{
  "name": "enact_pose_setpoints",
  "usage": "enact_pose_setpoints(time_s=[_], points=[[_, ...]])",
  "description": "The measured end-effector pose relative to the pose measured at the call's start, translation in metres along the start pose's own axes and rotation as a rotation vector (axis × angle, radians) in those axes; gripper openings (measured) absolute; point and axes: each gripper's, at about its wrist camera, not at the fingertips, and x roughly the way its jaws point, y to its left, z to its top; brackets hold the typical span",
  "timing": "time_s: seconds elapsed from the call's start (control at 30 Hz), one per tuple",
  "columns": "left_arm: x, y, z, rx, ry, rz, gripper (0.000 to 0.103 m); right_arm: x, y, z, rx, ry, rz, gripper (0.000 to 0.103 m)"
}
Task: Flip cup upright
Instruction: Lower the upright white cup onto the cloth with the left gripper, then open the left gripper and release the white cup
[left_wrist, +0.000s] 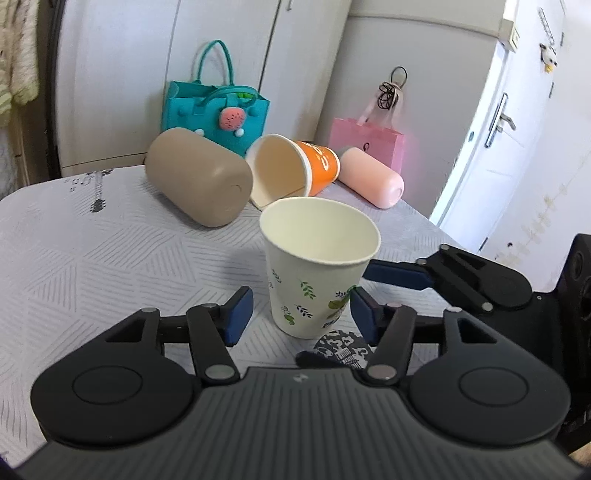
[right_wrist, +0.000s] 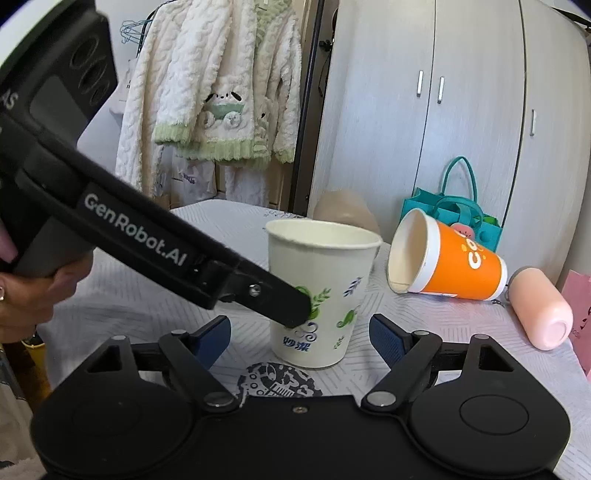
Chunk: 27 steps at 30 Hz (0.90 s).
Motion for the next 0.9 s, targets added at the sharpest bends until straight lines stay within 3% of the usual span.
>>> enact_pose_setpoints(time_s=[0.7, 0.8, 0.9], points=[[-0.072, -0.033, -0.018, -0.021, -0.048, 0.112, 0.065, -0.058, 0.006, 0.005, 0.065, 0.001, -0.059, 0.089], [-0.089, -0.041, -0.023, -0.019, -0.066, 0.144, 0.070, -0.075, 0.008, 0.005, 0.079, -0.008, -0.066, 0.090], [-0.108, -0.047, -0.027, -0.046, -0.074, 0.180, 0.082, -0.093, 0.011, 0.004, 0.091, -0.018, -0.075, 0.093]])
